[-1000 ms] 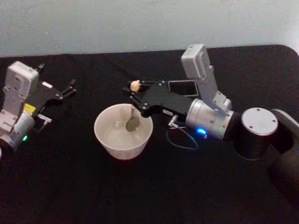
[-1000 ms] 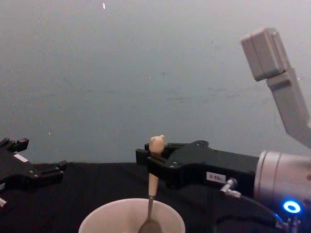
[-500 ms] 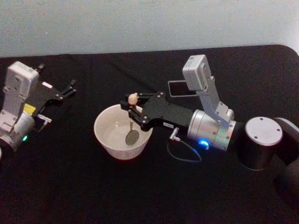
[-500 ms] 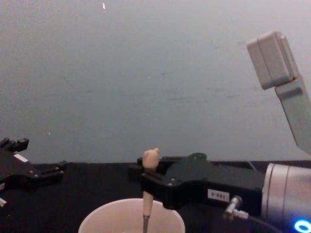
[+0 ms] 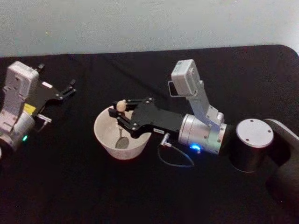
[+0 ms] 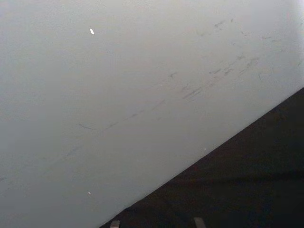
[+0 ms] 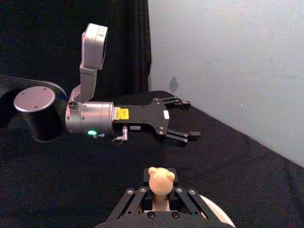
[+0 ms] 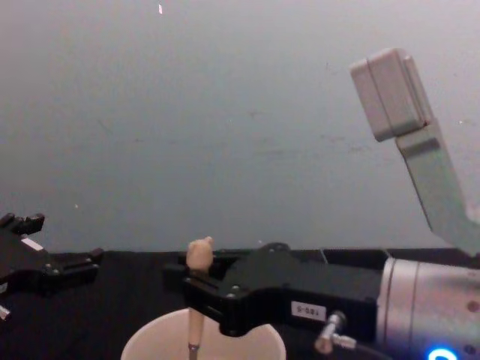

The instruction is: Pick up the stirring spoon with one hand, stir inside the cup, then place it back in its original position.

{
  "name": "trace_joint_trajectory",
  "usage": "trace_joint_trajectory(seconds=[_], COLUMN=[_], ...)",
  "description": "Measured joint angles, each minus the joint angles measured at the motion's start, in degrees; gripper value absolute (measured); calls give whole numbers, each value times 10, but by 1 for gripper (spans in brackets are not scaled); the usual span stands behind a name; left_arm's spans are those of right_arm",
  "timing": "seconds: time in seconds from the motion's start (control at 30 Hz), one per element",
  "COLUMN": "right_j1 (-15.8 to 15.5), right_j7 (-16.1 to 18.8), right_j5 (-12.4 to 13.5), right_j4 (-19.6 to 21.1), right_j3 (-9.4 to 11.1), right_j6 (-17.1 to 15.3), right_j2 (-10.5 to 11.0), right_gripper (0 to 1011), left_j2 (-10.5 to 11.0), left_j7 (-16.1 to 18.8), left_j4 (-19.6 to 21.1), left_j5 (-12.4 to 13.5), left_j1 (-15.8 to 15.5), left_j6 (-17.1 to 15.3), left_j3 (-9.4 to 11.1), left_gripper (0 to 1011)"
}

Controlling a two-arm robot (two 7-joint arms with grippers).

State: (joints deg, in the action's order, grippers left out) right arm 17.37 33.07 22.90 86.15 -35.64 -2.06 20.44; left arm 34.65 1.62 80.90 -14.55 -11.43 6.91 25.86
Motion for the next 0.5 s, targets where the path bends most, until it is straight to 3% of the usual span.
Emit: trace_joint_trajectory(seconds=[0.5], right_j1=[26], right_j7=[-6], right_j5=[-4], right_j4=[-40], right_j3=[-3], right_j6=[10], right_j2=[-22], right_gripper=[168], left_j2=[0], left_j7=[0], left_j4=[0], left_j5=[0], left_j1=[0], left_j6=[0], left_j3=[0], left_gripper=[1001])
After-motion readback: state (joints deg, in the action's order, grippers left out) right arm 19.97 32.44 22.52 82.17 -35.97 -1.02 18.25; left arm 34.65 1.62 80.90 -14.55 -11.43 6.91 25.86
